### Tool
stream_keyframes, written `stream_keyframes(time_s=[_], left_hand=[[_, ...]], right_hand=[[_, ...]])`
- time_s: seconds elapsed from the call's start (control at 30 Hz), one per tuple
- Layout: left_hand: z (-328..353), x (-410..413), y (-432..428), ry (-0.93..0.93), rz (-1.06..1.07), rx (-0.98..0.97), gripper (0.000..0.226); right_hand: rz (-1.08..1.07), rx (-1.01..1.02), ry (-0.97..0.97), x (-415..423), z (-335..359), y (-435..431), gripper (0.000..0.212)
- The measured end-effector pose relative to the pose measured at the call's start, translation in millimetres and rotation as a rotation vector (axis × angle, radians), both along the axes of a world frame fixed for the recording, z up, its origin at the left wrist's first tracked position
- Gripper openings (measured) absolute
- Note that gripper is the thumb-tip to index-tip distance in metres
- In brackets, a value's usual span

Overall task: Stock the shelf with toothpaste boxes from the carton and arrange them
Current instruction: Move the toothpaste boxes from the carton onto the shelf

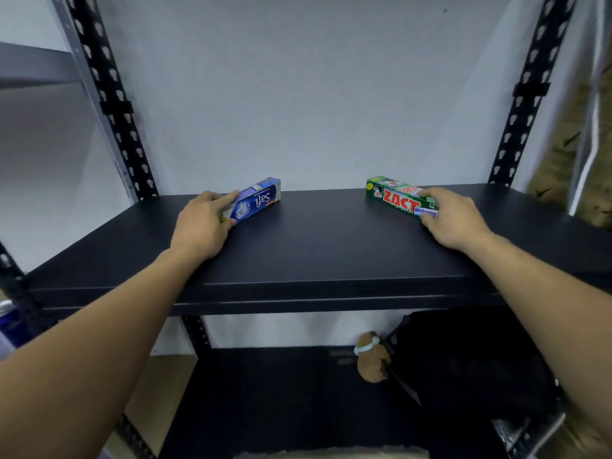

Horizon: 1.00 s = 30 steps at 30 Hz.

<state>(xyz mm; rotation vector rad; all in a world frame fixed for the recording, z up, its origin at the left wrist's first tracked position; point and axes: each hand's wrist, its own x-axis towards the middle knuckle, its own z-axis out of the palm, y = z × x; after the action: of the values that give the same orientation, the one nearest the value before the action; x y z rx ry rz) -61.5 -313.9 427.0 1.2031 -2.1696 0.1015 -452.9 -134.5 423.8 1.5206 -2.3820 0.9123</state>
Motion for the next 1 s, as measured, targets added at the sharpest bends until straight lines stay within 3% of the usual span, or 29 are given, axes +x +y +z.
stream_keyframes(time_s=[0.13, 0.57, 0.83, 1.0], left_hand=[[-1, 1, -13, 0.038, 0.000, -0.012, 0.055], [-1, 4, 2, 0.006, 0.022, -0.060, 0.056], [6, 2, 31, -0.112, 0.065, -0.174, 0.058], [6, -1, 76, -0.112, -0.036, -0.201, 0.062]], right_hand=[[-0.081, 0.031, 0.091, -8, -3, -9, 0.048], [-0.155, 0.123, 0.090, 4, -1, -1, 0.056], [-0.135, -0.017, 0.150, 31, 9, 25, 0.050], [0.034, -0.115, 0.162, 74, 14, 48, 0.042]])
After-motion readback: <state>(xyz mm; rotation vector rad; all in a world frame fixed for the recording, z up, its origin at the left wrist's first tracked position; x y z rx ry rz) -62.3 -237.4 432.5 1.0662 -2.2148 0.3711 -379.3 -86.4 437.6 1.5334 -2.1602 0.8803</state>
